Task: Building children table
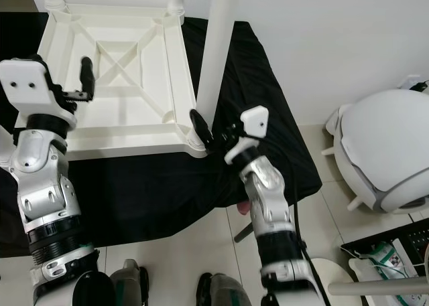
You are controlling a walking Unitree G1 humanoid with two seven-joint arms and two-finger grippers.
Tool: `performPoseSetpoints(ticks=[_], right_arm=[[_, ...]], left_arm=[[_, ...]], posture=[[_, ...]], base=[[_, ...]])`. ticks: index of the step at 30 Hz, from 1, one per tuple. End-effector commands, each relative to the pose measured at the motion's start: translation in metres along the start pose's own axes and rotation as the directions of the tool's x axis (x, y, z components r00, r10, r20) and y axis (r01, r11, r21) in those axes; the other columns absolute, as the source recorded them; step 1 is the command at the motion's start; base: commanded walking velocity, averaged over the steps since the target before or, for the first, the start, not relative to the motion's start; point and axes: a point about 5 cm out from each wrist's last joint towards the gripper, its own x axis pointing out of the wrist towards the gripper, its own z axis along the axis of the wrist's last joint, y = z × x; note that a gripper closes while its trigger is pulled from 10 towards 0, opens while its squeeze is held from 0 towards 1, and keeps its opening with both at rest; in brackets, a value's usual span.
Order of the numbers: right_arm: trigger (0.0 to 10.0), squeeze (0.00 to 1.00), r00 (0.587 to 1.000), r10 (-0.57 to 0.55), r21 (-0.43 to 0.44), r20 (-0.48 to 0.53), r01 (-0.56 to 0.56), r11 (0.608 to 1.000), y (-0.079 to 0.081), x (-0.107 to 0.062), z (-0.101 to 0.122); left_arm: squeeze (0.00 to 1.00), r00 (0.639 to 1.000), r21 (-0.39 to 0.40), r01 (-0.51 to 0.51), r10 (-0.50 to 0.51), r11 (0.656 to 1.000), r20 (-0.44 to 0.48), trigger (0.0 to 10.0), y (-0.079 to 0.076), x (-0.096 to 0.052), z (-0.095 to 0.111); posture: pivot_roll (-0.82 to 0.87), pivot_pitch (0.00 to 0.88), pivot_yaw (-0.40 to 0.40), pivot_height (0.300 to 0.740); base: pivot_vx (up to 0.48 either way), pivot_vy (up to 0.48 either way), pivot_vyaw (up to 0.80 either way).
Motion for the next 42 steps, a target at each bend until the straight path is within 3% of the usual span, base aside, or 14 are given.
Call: performPoseSetpoints(ticks=[1,6,11,13,17,22,26,28,30,34,42], right_arm=[[10.0,0.00,0.998,-0.055,-0.035,0.000,0.055,0.998,-0.007,-0.006,0.002],[10.0,0.00,0.996,-0.082,-0.049,-0.032,0.080,0.996,0.001,-0.024,-0.002],[10.0,0.00,0.994,-0.097,-0.058,-0.046,0.095,0.994,0.002,-0.029,-0.003],[10.0,0.00,0.978,-0.196,-0.096,-0.068,0.189,0.977,-0.006,-0.038,-0.003],[10.0,0.00,0.952,-0.294,-0.150,-0.085,0.279,0.948,-0.014,-0.045,-0.005],[10.0,0.00,0.940,-0.323,-0.182,-0.110,0.301,0.936,-0.014,-0.056,-0.008],[10.0,0.00,0.922,-0.368,-0.222,-0.125,0.335,0.916,-0.020,-0.069,-0.010],[10.0,0.00,0.922,-0.368,-0.222,-0.125,0.335,0.916,-0.020,-0.069,-0.010],[10.0,0.00,0.897,-0.412,-0.248,-0.161,0.367,0.897,-0.028,-0.078,-0.020],[10.0,0.00,0.889,-0.424,-0.266,-0.174,0.373,0.889,-0.031,-0.079,-0.024],[10.0,0.00,0.885,-0.436,-0.284,-0.163,0.381,0.880,-0.034,-0.073,-0.021]], left_arm=[[0.00,0.990,-0.133,0.110,-0.121,0.985,-0.077,10.0,-0.030,-0.016,-0.020],[0.00,0.986,-0.107,0.132,-0.141,0.985,-0.087,10.0,-0.027,-0.026,-0.023],[0.00,0.984,-0.108,0.139,-0.150,0.984,-0.100,10.0,-0.027,-0.033,-0.026],[0.00,0.980,-0.125,0.136,-0.152,0.983,-0.131,10.0,-0.025,-0.048,-0.031],[0.00,0.981,-0.119,0.117,-0.134,0.986,-0.141,10.0,-0.023,-0.057,-0.032],[0.00,0.984,-0.106,0.103,-0.117,0.989,-0.136,10.0,-0.021,-0.066,-0.034],[0.00,0.984,-0.130,0.092,-0.111,0.987,-0.143,10.0,-0.016,-0.084,-0.039],[0.00,0.984,-0.130,0.092,-0.111,0.987,-0.143,10.0,-0.016,-0.084,-0.039],[0.00,0.978,-0.137,0.066,-0.092,0.988,-0.186,10.0,-0.012,-0.096,-0.052],[0.00,0.974,-0.158,0.032,-0.066,0.987,-0.216,10.0,-0.010,-0.101,-0.060],[0.00,0.977,-0.184,-0.018,-0.022,0.983,-0.213,10.0,-0.006,-0.094,-0.060]], posture=[[0.05,0.038,-0.060,0.740],[0.05,0.029,-0.050,0.740],[0.06,0.026,-0.048,0.740],[0.06,0.021,-0.048,0.740],[0.07,0.015,-0.051,0.740],[0.07,0.004,-0.053,0.740],[0.07,0.000,-0.051,0.740],[0.07,0.000,-0.051,0.740],[0.06,0.000,-0.052,0.740],[0.06,0.000,-0.053,0.740],[0.06,0.006,-0.055,0.740]], base=[[0.000,0.000,0.00],[0.000,0.000,0.00],[0.000,0.000,0.00],[0.000,0.000,0.00],[0.000,0.000,0.00],[0.000,0.000,0.00],[0.000,0.000,0.00],[0.000,0.000,0.00],[0.000,0.000,0.00],[0.000,0.000,0.00],[0.000,0.000,0.00]])
